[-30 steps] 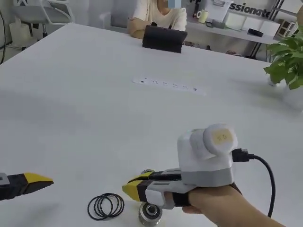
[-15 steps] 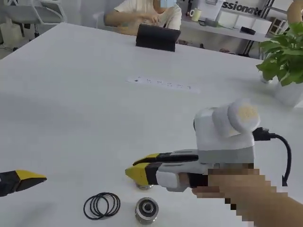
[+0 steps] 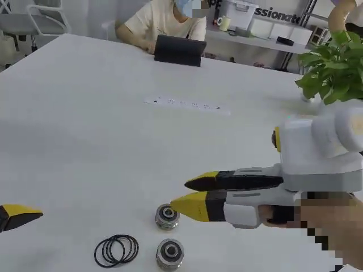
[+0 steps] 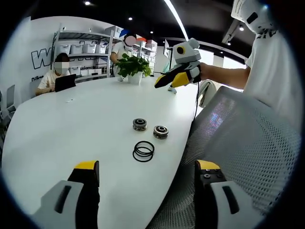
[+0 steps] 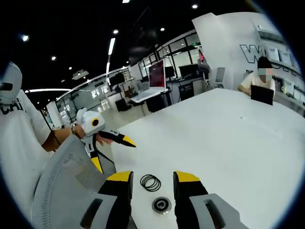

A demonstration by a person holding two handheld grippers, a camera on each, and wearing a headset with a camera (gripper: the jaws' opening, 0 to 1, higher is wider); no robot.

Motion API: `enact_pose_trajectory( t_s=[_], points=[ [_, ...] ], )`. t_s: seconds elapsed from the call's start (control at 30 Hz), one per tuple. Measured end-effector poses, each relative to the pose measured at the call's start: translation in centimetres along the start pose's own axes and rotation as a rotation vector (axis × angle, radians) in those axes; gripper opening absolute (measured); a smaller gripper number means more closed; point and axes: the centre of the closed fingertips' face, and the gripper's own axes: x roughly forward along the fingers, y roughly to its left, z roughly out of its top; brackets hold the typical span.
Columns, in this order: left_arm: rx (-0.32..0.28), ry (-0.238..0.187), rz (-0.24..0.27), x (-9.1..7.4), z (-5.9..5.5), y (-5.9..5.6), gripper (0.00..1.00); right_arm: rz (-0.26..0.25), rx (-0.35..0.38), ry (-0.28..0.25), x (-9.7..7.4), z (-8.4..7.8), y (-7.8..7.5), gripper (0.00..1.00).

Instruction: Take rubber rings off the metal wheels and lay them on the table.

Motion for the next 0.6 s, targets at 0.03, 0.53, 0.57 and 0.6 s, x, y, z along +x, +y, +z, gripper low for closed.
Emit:
enact_pose_trajectory(
  t_s=[0.03,0.53,0.57,0.6],
  points=[
    [0.001,-0.001,0.001,0.0,0.0,0.0,0.80,-0.002,-0.008,0.000,-0.3,-0.1,0.0,0.33],
    [0.013,-0.020,0.001,-0.4,0.5,-0.3,0.80,-0.097,0.013,-0.078,-5.3,-2.9,-1.4,0.60],
    [0.014,-0.021,0.000,-0.4,0.5,-0.3,0.80,-0.113,0.023,-0.084,-5.7,-3.3,-1.8,0.61],
    [0.014,-0.021,0.000,-0.5,0.5,-0.3,0.80,-0.125,0.033,-0.086,-6.0,-3.7,-2.1,0.62]
  ],
)
